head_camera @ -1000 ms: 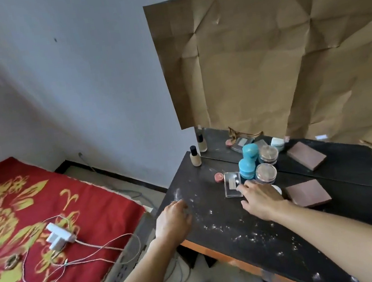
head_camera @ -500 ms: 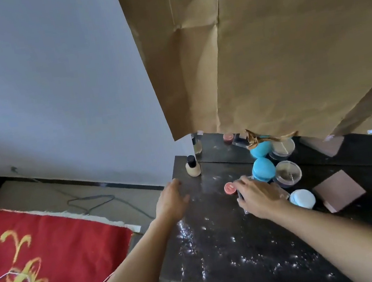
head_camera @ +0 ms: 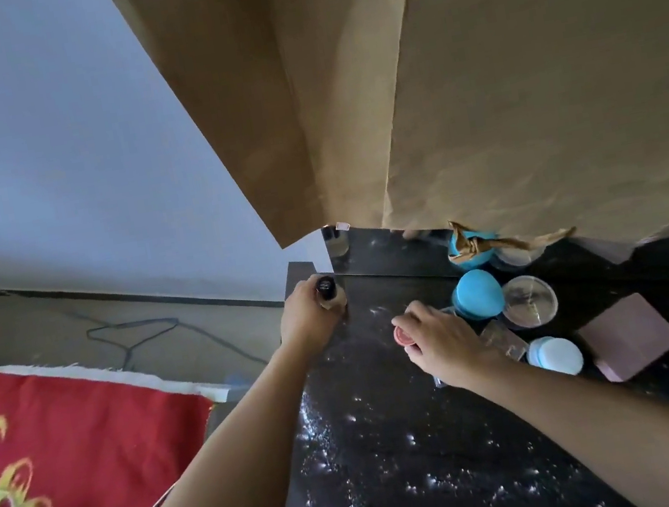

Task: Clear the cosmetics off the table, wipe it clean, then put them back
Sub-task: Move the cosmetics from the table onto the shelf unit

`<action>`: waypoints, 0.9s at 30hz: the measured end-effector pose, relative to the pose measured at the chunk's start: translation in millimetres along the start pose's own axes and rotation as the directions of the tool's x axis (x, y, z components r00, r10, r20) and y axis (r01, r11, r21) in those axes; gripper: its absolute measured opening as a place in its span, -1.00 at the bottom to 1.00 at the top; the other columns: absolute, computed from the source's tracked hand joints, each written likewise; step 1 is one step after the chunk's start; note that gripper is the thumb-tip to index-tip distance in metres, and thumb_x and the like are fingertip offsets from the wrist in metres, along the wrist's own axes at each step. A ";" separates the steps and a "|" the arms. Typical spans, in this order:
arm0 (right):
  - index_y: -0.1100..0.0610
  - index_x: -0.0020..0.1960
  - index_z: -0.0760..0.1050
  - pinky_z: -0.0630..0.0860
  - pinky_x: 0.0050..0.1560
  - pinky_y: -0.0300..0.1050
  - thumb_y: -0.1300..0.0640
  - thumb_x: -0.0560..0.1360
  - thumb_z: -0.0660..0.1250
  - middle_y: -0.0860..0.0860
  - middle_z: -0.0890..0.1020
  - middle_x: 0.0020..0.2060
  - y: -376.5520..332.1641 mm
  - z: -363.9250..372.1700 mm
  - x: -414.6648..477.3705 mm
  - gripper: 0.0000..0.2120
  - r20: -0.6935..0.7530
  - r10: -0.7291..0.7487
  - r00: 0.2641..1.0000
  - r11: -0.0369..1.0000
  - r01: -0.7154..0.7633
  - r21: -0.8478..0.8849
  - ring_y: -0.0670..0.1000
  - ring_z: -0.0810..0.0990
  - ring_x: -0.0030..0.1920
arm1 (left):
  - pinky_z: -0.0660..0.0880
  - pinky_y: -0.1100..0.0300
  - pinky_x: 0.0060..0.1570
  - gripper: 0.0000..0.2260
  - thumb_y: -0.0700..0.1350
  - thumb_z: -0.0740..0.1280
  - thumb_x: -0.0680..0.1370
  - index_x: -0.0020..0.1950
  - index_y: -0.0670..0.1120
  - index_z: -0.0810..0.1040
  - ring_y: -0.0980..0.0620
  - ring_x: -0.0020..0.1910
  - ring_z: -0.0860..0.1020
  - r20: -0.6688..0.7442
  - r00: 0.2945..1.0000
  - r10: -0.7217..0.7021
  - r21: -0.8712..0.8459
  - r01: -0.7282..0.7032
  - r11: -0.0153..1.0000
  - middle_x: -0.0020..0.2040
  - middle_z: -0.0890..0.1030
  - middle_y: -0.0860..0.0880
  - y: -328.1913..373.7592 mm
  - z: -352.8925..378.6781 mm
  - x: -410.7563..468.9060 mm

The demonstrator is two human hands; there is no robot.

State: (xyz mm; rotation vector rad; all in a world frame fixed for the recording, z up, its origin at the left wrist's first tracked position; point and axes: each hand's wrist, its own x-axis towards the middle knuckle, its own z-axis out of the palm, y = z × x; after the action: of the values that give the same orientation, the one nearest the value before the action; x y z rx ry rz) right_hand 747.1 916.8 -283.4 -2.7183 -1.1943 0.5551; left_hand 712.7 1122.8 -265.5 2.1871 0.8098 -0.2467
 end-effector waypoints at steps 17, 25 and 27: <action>0.08 0.22 0.39 0.48 -0.04 -0.21 0.10 0.47 0.34 0.01 0.45 0.21 19.9 -44.0 -148.1 -0.66 -0.242 0.363 0.900 0.930 -0.335 0.150 0.01 0.54 0.12 | 0.45 0.09 -0.29 -0.79 0.08 0.30 0.47 -0.26 -0.03 0.46 -0.09 -0.27 0.55 0.152 0.925 0.349 0.063 -0.361 0.930 -0.33 0.57 0.02 51.8 17.3 -114.6; 0.06 0.17 0.44 0.54 -0.08 -0.01 0.09 0.42 0.33 0.01 0.45 0.09 70.9 -61.2 -290.1 -0.67 -0.315 0.596 0.738 0.802 -0.569 0.182 0.07 0.54 0.06 | 0.45 0.19 -0.16 -0.78 0.00 0.37 0.49 0.01 -0.12 0.55 -0.05 -0.13 0.58 0.294 0.757 0.583 0.109 -0.633 0.767 -0.12 0.63 -0.06 146.1 79.1 -192.4; 0.05 0.16 0.44 0.53 -0.06 -0.05 0.08 0.41 0.34 0.00 0.46 0.10 86.0 -59.3 -326.0 -0.67 -0.333 0.635 0.697 0.769 -0.609 0.193 0.05 0.55 0.06 | 0.47 0.18 -0.12 -0.76 -0.01 0.39 0.48 0.03 -0.13 0.56 -0.06 -0.12 0.58 0.315 0.713 0.627 0.110 -0.683 0.722 -0.11 0.63 -0.07 171.4 100.0 -214.3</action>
State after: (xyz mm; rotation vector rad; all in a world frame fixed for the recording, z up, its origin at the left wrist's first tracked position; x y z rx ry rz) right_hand 626.0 622.0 -158.5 -2.9366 -0.1239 0.0854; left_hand 660.5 863.7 -141.3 2.4325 -0.1944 -0.2513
